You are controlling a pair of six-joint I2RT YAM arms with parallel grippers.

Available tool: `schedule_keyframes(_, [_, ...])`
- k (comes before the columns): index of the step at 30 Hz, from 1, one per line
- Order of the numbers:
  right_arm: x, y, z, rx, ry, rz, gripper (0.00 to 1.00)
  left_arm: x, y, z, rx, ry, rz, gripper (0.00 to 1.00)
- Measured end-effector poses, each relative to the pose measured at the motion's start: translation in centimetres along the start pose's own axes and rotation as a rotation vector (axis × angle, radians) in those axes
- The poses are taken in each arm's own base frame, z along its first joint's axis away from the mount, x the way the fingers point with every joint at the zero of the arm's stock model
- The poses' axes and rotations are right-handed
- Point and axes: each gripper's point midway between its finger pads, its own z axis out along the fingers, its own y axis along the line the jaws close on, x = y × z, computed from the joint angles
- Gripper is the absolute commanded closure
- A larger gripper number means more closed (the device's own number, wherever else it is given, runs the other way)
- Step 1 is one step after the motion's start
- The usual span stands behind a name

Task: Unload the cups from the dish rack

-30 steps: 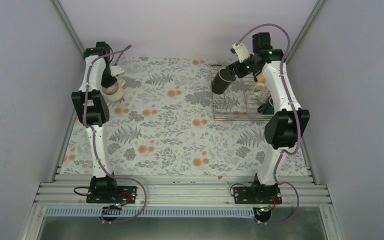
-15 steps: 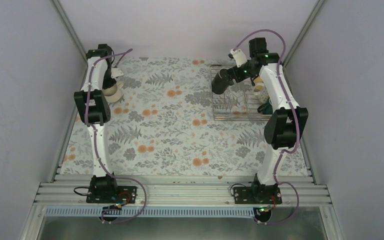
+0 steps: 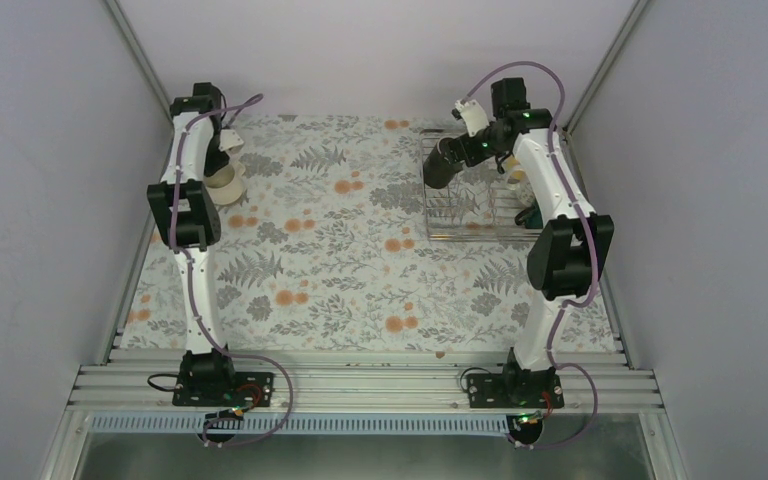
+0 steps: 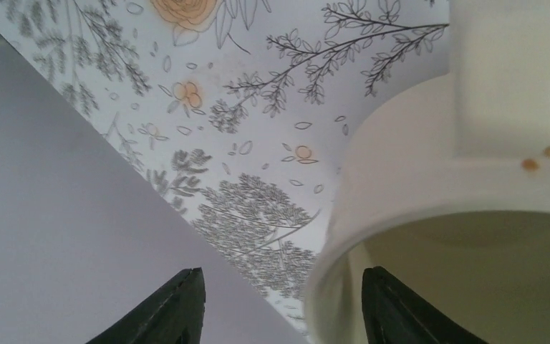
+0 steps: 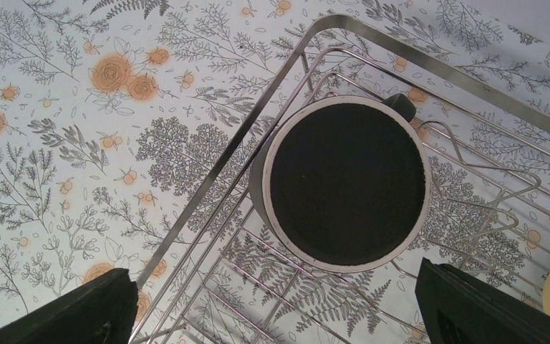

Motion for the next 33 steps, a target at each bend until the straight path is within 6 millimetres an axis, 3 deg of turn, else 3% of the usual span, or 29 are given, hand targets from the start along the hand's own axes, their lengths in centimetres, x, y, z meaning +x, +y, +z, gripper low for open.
schedule_keyframes(2, [0.0,0.0,0.0,0.001,0.000,0.003,0.00,0.0,0.4,-0.1,-0.016,-0.001,-0.002,0.25])
schedule_keyframes(4, [-0.1,0.1,0.1,0.002,-0.002,0.008,0.00,-0.2,1.0,-0.7,-0.034,-0.015,-0.010,0.02])
schedule_keyframes(5, [-0.2,0.2,0.1,0.001,-0.003,0.011,0.00,-0.4,1.5,-1.2,-0.048,-0.027,-0.016,0.00])
schedule_keyframes(9, [-0.3,0.2,0.1,0.002,-0.007,0.025,0.00,-1.1,3.3,-5.1,-0.108,-0.130,-0.074,0.00])
schedule_keyframes(14, [-0.5,0.1,0.0,0.003,-0.013,0.043,0.00,-1.0,5.1,-14.7,-0.209,-0.351,-0.208,0.00])
schedule_keyframes(17, [-0.5,0.1,0.0,0.002,-0.012,0.052,0.00,-0.4,5.0,-20.0,-0.261,-0.493,-0.290,0.00])
schedule_keyframes(20, [-0.6,0.1,0.3,-0.004,-0.008,0.056,0.00,0.1,4.1,-23.0,-0.303,-0.592,-0.350,0.00])
schedule_keyframes(27, [-0.9,-0.3,2.7,-0.049,0.019,0.082,0.00,-1.0,0.0,-23.2,-0.340,-0.698,-0.414,0.00])
schedule_keyframes(33, [-0.2,-1.1,4.5,-0.034,0.058,0.112,0.00,-1.0,-1.0,-24.1,-0.360,-0.773,-0.463,0.00])
